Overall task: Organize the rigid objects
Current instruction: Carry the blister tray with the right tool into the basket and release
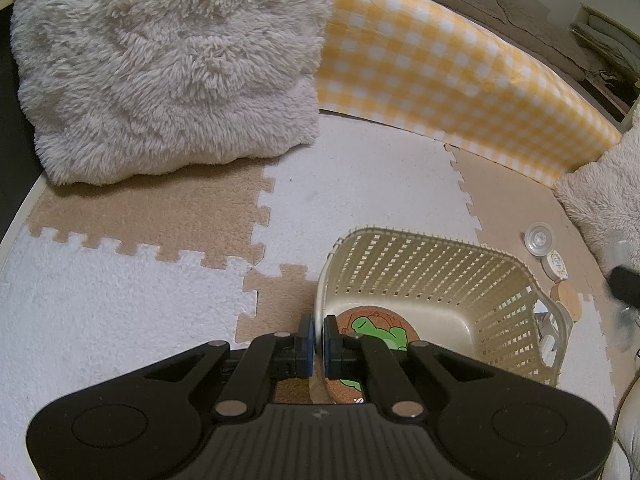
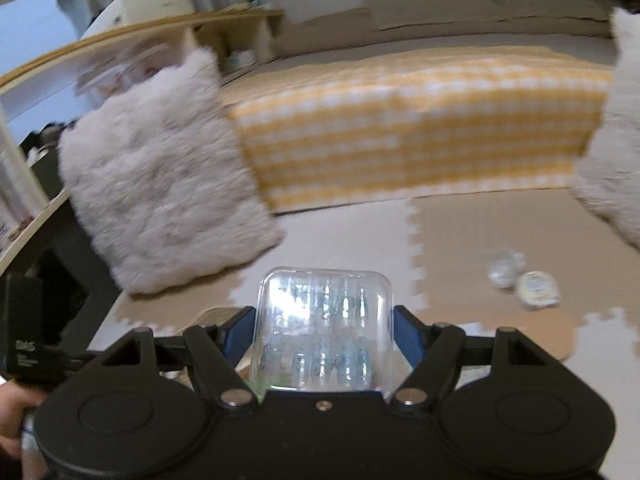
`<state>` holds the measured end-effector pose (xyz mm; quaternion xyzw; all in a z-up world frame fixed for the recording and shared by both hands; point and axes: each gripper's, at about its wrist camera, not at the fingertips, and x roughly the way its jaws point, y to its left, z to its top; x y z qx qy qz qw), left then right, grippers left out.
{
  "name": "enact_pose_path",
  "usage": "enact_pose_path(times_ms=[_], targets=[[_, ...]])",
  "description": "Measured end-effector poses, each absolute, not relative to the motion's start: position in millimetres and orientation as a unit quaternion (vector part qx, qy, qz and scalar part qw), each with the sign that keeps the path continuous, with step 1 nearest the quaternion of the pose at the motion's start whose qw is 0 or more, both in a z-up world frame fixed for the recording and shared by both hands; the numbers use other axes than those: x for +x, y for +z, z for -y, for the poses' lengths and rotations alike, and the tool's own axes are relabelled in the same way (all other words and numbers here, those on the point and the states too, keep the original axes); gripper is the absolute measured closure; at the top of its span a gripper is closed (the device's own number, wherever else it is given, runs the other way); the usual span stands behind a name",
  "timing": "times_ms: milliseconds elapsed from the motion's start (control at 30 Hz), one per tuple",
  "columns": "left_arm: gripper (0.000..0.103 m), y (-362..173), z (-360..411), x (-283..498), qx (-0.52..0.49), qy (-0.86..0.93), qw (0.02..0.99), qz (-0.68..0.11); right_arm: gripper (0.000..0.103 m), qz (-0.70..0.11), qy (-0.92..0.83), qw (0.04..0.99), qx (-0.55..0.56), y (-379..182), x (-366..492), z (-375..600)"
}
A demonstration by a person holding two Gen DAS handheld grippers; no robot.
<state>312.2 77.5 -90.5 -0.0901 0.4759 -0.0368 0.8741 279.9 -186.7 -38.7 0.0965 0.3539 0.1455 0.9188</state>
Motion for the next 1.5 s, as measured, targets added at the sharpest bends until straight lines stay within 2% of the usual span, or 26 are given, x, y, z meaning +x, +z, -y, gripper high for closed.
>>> enact_pose_path(times_ms=[267, 567, 800, 1500], targets=[[0.098, -92.5, -79.6, 312.6, -0.098, -0.04, 0.872, -0.477, 0.029, -0.391, 0.17, 0.904, 0.035, -71.6, 289.2, 119.0], [0.099, -92.9, -82.8, 313.4, -0.109, -0.044, 0.869, -0.48, 0.029, -0.413, 0.162, 0.896, 0.002, -102.7, 296.5, 85.2], [0.099, -92.6, -83.3, 314.5, -0.11, -0.046, 0.868, -0.482, 0.029, -0.441, 0.152, 0.883, 0.044, -120.2, 304.1, 77.2], [0.099, -92.4, -83.5, 314.9, -0.107, -0.049, 0.867, -0.483, 0.028, -0.474, 0.141, 0.866, 0.07, -143.3, 311.8, 60.1]])
